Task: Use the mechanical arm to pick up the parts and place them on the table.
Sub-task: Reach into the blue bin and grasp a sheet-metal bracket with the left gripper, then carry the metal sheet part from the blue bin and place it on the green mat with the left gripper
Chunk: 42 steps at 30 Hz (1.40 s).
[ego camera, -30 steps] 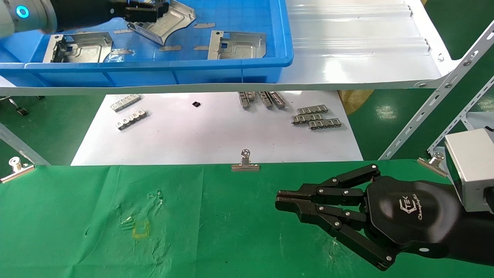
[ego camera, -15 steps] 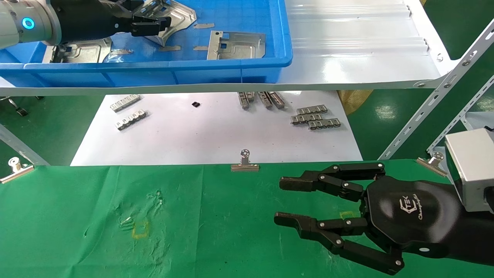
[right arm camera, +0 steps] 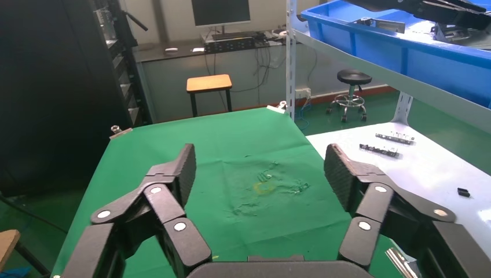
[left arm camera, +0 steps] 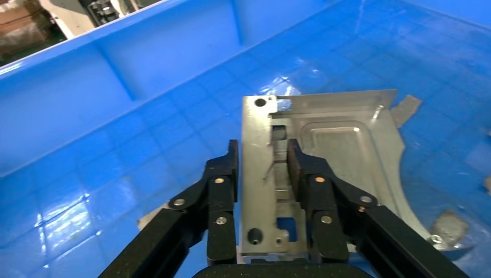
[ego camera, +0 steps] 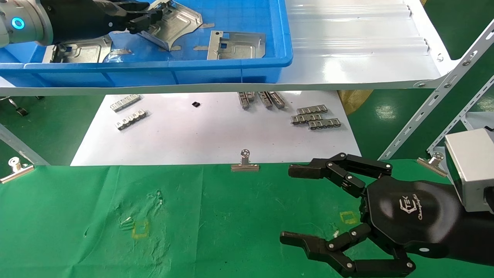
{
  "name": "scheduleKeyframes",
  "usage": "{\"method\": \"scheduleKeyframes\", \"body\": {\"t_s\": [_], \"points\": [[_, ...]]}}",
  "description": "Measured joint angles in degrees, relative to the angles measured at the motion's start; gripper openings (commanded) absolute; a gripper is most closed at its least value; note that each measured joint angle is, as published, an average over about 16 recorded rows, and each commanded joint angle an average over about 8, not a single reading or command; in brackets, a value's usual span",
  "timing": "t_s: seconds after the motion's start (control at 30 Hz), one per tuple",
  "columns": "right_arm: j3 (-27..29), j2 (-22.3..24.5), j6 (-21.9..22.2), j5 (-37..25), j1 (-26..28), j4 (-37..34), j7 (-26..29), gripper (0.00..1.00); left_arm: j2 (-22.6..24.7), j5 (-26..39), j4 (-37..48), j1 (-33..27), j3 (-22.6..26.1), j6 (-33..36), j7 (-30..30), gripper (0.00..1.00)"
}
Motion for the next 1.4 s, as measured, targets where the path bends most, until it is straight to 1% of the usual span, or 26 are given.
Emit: {"method": "scheduleKeyframes", "body": {"t_s": [0.27,0.43,0.6,0.83,0.97,1.07,1.17,1.4], "points": [[0.0,0.0,0.0,0.0,0.0,0.0,0.0,1.0,0.4,-0.96,-0.2,-0.2,-0.67,-2.84,0.38,0.0],[0.0,0.0,0.0,0.0,0.0,0.0,0.0,1.0,-0.27,-2.58,-1.56,-0.71,-1.74,-0.67,1.23,0.0],[0.0,0.0,0.0,0.0,0.0,0.0,0.0,1.0,-2.06,-4.88,-3.75,-1.22,-3.09,7.88,2.71,0.0],[-0.01,0.0,0.0,0.0,0.0,0.0,0.0,1.0,-5.7,-7.64,-7.02,-1.45,-4.27,26.11,5.44,0.0],[-0.01,0.0,0.0,0.01,0.0,0.0,0.0,1.0,-7.8,-8.96,-9.57,-0.67,-4.11,34.18,6.83,0.0],[-0.01,0.0,0.0,0.01,0.0,0.0,0.0,1.0,-9.5,-9.96,-12.23,0.41,-3.43,37.68,7.51,0.0],[-0.01,0.0,0.0,0.01,0.0,0.0,0.0,1.0,-11.47,-11.1,-15.72,1.96,-2.21,39.57,7.9,0.0],[-0.01,0.0,0.0,0.01,0.0,0.0,-0.01,1.0,-17.1,-14.26,-24.37,6.77,1.95,39.89,8.92,0.0]]}}
